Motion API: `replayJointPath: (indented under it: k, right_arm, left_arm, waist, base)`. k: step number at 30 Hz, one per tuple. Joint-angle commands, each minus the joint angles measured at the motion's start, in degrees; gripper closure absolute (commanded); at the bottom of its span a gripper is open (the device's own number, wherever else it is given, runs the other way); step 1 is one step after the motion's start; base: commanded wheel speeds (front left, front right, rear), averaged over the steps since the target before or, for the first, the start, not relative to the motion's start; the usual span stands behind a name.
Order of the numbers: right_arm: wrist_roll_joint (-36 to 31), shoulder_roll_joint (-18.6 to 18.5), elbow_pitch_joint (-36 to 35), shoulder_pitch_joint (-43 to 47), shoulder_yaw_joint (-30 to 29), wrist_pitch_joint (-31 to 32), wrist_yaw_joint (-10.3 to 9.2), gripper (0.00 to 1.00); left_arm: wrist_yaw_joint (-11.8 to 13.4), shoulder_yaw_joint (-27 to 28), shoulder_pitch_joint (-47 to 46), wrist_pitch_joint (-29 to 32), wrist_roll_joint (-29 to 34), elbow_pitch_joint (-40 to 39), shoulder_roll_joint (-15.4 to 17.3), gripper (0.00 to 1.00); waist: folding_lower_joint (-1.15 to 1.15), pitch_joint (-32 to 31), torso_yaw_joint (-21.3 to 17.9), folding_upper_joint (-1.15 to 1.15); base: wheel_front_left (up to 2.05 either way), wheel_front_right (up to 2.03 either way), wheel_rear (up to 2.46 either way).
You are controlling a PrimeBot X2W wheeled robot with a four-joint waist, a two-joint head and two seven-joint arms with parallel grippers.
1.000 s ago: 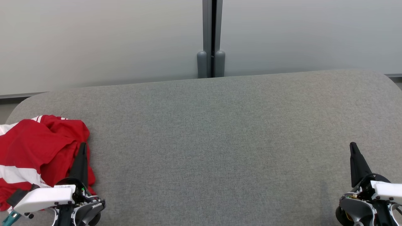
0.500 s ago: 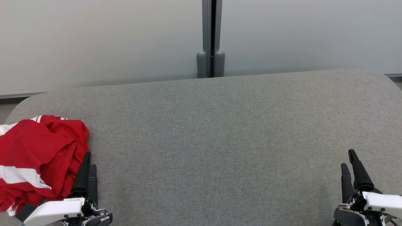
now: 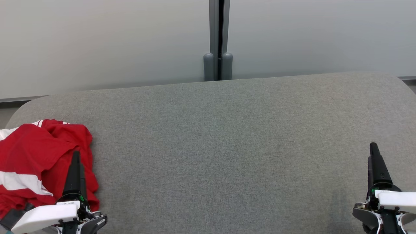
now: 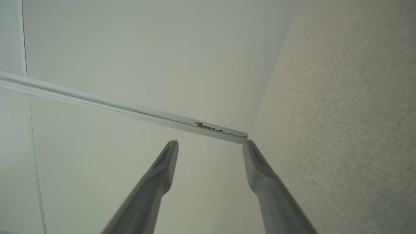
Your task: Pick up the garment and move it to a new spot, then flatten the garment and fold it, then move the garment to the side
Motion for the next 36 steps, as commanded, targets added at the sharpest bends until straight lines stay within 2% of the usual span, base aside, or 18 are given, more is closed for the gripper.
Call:
replayJointPath:
  k: [1, 5, 6, 8, 16, 23, 29, 33, 36]
  right_arm:
    - [-2.2, -0.6, -1.7, -1.8, -0.3, -0.5, 0.18, 0.00]
    - [-12.0, -0.6, -6.1, -2.7, 0.1, -1.7, 0.19, 0.00]
    - [-12.0, -0.6, -6.1, -2.7, 0.1, -1.7, 0.19, 0.00]
    - [-18.5, -0.6, -8.6, -2.9, 1.6, -2.4, 0.19, 0.00]
    - [-32.9, -0.7, -12.4, -3.3, 6.1, -4.0, 0.20, 0.00]
    - [-41.2, -0.7, -12.3, -2.6, 8.0, -5.4, 0.21, 0.00]
    - [-46.6, -0.8, -9.7, -1.6, 8.3, -6.5, 0.21, 0.00]
    - [-49.9, -0.8, -7.6, -1.9, 8.5, -7.2, 0.22, 0.00]
    - [-51.6, -0.8, -7.3, -2.2, 8.7, -7.5, 0.22, 0.00]
  left_arm:
    - [0.0, 0.6, -1.4, -0.5, 0.9, -1.4, 0.6, 0.00]
    - [0.0, 1.9, -1.8, -1.6, 3.5, -3.0, 0.7, 0.00]
    - [0.0, 1.9, -1.8, -1.6, 3.5, -3.0, 0.7, 0.00]
    - [0.0, 1.9, -1.7, -2.3, 6.5, -3.9, 0.7, 0.00]
    - [0.0, 1.1, -1.9, -3.9, 17.1, -7.4, 0.8, 0.00]
    - [0.0, -1.2, -1.1, -5.3, 25.9, -9.4, 0.8, 0.00]
    - [0.1, -4.4, -1.1, -6.4, 36.5, -11.1, 0.9, 0.00]
    - [1.4, -6.6, -0.8, -7.1, 43.3, -11.9, 0.9, 0.00]
    - [2.2, -7.7, -0.7, -7.4, 46.0, -12.0, 0.9, 0.00]
  waist:
    - [0.00, 0.0, 0.0, 0.00]
    - [0.00, 0.0, -0.1, 0.00]
    - [0.00, 0.0, -0.1, 0.00]
    - [0.00, 0.0, -0.1, 0.00]
    - [0.00, 0.1, -0.2, 0.00]
    - [0.00, 0.2, -0.2, 0.00]
    - [0.00, 0.2, -0.3, 0.00]
    - [0.00, 0.3, -0.3, 0.00]
    - [0.00, 0.3, -0.3, 0.00]
  base:
    - [0.00, 0.00, 0.00]
    - [0.00, 0.00, 0.00]
    - [0.00, 0.00, 0.00]
    - [0.00, 0.00, 0.00]
    - [0.00, 0.00, 0.00]
    - [0.00, 0.00, 0.00]
    - [0.00, 0.00, 0.00]
    - [0.00, 0.00, 0.00]
    - [0.00, 0.00, 0.00]
